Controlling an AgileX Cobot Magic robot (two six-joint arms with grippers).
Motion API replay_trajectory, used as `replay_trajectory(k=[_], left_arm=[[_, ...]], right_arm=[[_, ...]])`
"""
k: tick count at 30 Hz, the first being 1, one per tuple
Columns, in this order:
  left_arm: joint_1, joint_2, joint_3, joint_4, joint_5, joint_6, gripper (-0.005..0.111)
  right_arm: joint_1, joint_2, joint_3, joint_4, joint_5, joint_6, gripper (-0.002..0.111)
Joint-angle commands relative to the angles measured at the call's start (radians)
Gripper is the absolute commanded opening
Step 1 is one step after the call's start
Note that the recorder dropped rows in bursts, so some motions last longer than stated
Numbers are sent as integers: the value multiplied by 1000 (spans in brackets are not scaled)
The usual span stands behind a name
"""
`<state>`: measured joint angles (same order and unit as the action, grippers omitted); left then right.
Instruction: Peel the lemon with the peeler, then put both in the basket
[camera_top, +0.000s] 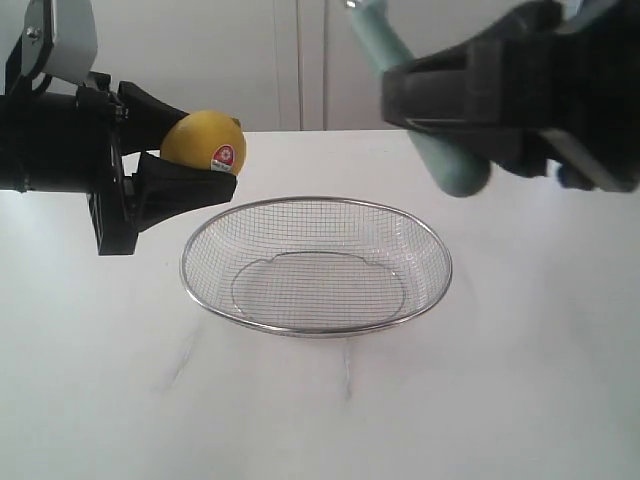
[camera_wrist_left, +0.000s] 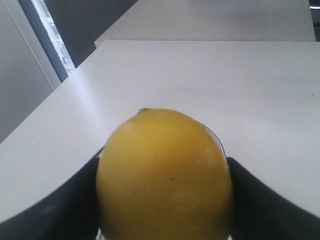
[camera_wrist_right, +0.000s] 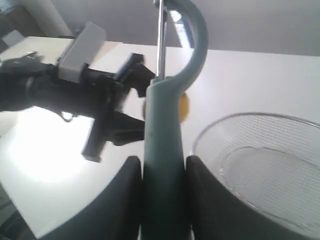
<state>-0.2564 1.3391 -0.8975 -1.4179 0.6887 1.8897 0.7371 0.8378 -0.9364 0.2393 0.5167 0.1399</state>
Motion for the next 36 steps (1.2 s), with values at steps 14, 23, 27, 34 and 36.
replay_trajectory(k=[14, 23, 27, 34, 36], left_arm=[[-5, -34, 1, 119, -37, -164, 0], [-5, -207, 1, 290, -137, -465, 0], [-5, -299, 1, 561, -172, -824, 0], [-5, -374, -51, 962, 58, -1318, 0], [-5, -372, -59, 1002, 89, -1343, 0]], right_arm=[[1, 34, -23, -715, 305, 389, 0], [1, 185, -104, -737, 239, 356, 0], [1, 265, -149, -737, 239, 349, 0], [1, 409, -232, -734, 262, 299, 0], [-1, 461, -266, -728, 278, 269, 0]])
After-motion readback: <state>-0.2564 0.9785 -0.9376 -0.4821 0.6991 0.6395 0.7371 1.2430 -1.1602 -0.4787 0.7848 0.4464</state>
